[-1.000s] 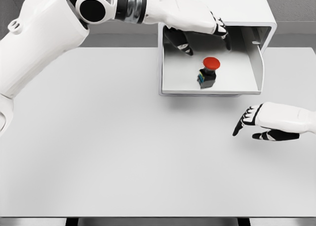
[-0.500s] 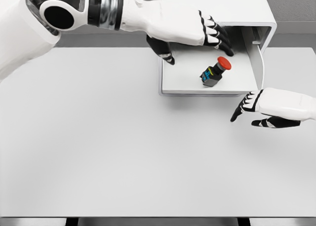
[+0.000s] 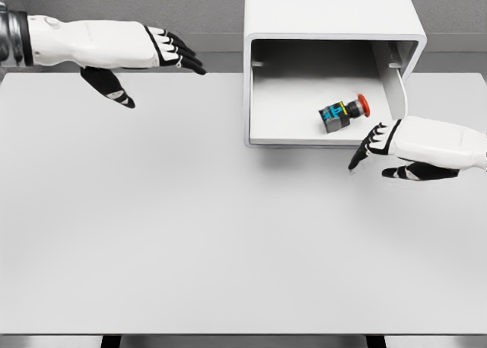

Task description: Slide open multi-storey tabletop storage cabinets and put open load switch and slide close multi-storey tabletop storage cabinets

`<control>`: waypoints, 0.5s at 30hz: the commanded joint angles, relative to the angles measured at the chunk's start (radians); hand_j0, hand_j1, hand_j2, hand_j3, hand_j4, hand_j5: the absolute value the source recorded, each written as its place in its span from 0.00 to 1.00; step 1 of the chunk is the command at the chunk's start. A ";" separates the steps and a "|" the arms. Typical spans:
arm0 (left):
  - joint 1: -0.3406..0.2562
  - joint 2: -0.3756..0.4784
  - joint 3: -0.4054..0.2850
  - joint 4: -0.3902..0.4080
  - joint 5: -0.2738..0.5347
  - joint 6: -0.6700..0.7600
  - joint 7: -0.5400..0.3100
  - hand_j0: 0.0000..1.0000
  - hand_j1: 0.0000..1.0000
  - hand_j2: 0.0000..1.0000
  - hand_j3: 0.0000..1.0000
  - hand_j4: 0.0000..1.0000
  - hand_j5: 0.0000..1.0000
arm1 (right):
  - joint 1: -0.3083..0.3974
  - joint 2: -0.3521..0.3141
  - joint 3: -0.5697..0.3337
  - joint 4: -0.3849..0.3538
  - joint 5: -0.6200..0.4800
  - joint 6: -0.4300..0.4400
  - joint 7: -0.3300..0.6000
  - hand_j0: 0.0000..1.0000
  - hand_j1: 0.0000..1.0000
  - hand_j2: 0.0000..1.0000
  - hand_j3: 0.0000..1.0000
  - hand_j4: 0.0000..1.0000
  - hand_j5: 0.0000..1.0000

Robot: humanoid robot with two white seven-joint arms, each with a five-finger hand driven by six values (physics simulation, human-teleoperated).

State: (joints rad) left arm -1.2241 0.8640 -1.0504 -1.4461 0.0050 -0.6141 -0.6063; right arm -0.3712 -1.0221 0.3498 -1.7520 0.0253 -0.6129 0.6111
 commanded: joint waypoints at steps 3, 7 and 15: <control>0.000 0.004 0.000 0.013 0.004 0.003 0.000 1.00 1.00 1.00 1.00 1.00 1.00 | -0.003 0.017 0.044 0.011 0.004 0.002 0.000 0.67 0.67 0.67 0.67 0.67 0.67; 0.003 0.001 -0.005 0.019 0.004 0.003 -0.001 1.00 1.00 1.00 1.00 1.00 1.00 | -0.035 0.033 0.069 0.039 0.022 0.002 0.000 0.68 0.68 0.68 0.68 0.68 0.68; -0.005 -0.020 -0.063 0.018 0.004 0.003 -0.004 1.00 1.00 1.00 1.00 1.00 1.00 | -0.077 0.056 0.126 0.069 0.054 0.002 0.000 0.69 0.69 0.69 0.69 0.69 0.69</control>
State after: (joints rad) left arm -1.2272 0.8488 -1.1038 -1.4285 0.0032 -0.6138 -0.6108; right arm -0.4571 -0.9696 0.4635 -1.6866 0.0656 -0.6074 0.6061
